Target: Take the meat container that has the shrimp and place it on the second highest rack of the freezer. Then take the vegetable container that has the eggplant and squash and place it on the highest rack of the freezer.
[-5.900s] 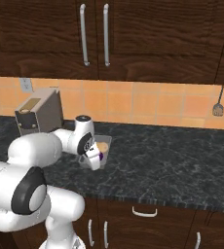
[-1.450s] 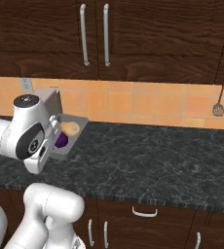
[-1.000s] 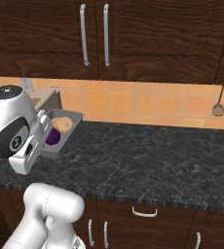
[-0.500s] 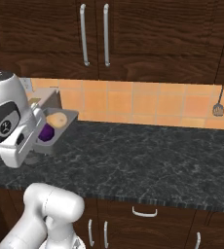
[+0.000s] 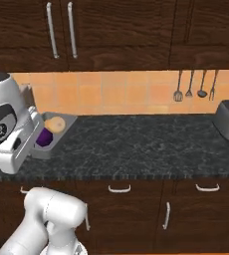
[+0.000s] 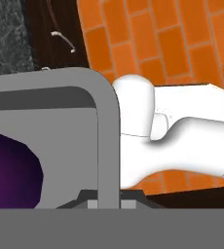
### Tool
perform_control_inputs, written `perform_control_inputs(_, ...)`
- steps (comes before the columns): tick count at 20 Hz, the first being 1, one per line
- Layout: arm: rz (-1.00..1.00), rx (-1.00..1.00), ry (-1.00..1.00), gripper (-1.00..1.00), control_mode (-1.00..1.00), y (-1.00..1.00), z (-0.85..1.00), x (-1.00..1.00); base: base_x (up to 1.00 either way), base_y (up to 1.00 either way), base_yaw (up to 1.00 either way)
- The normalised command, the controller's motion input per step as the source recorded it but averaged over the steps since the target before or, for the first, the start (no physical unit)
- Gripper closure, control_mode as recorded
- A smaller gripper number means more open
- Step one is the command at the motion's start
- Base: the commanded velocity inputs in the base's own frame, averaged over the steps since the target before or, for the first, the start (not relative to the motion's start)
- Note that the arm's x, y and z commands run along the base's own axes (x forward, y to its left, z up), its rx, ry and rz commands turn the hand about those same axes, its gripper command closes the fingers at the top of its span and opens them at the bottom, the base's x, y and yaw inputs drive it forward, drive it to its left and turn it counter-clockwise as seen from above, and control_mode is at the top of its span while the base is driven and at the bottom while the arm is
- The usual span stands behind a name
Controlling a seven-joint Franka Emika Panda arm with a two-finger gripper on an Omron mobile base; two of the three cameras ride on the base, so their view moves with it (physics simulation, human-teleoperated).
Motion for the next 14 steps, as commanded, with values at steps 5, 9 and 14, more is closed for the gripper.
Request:
perform_control_inputs(5, 0.0, 0.0, 0.0, 1.0, 1.0, 0.0, 0.0, 0.0, 0.0, -0.27, -0.92)
perform_control_inputs(9, 0.0, 0.0, 0.0, 1.0, 1.0, 0.0, 0.0, 0.0, 0.0, -0.13, -0.96)
perform_control_inputs(14, 0.0, 0.0, 0.0, 1.0, 1.0, 0.0, 0.0, 0.0, 0.0, -0.1, -0.95)
